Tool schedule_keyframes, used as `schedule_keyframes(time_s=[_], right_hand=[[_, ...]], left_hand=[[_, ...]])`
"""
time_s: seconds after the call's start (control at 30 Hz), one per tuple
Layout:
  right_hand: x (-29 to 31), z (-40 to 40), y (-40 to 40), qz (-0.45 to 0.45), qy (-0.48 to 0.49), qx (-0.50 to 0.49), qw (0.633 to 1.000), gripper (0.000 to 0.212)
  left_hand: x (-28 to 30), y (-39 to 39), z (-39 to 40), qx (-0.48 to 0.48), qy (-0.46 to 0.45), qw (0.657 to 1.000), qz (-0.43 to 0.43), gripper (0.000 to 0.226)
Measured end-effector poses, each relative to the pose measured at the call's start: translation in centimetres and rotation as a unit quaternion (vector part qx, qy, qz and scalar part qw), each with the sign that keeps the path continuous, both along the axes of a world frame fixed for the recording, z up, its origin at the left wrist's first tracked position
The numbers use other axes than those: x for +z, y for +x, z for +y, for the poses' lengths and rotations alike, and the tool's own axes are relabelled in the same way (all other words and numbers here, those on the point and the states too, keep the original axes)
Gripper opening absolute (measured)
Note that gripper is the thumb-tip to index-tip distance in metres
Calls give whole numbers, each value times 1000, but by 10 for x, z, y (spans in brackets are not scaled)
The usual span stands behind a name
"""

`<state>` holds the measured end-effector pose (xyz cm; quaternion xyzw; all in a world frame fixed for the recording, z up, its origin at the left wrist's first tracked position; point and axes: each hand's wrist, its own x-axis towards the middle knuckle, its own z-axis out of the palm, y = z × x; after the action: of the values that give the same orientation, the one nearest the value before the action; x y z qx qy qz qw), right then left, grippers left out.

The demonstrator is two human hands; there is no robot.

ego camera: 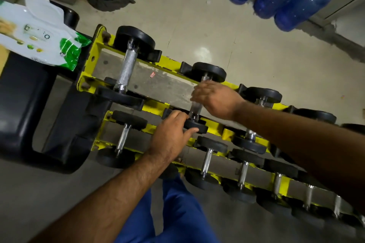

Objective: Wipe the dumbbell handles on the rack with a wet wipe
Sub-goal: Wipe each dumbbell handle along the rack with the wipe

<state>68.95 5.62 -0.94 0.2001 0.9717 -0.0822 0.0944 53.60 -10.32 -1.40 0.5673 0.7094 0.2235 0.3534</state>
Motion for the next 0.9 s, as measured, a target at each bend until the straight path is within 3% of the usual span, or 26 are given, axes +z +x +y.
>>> schedule_keyframes(time_s=[0.07,0.17,0.33,0.47,0.57,0.73,0.9], right_hand=[[-4,-8,0,11,14,-13,1000,30],[-7,-29,0,0,-43,95,995,33],[-1,-5,-2,13,10,0,1000,35],[-1,-23,1,-22,-58,91,994,40],[3,-5,1,-7,-38,13,999,45],[5,-11,-11,21,-41,-12,999,39],[8,-19,-12,69,-7,-50,996,38]], left_hand=[[-3,0,-1,5,1,1000,-3,40],[-5,1,-2,7,7,1000,-2,43],[-7,0,-2,5,13,1000,3,41],[-10,-2,-3,-4,32,999,3,42],[-14,-8,-3,-6,36,999,-11,40],[-23,-24,0,33,-7,995,-99,50],[-30,-33,4,-22,-22,995,-91,57]])
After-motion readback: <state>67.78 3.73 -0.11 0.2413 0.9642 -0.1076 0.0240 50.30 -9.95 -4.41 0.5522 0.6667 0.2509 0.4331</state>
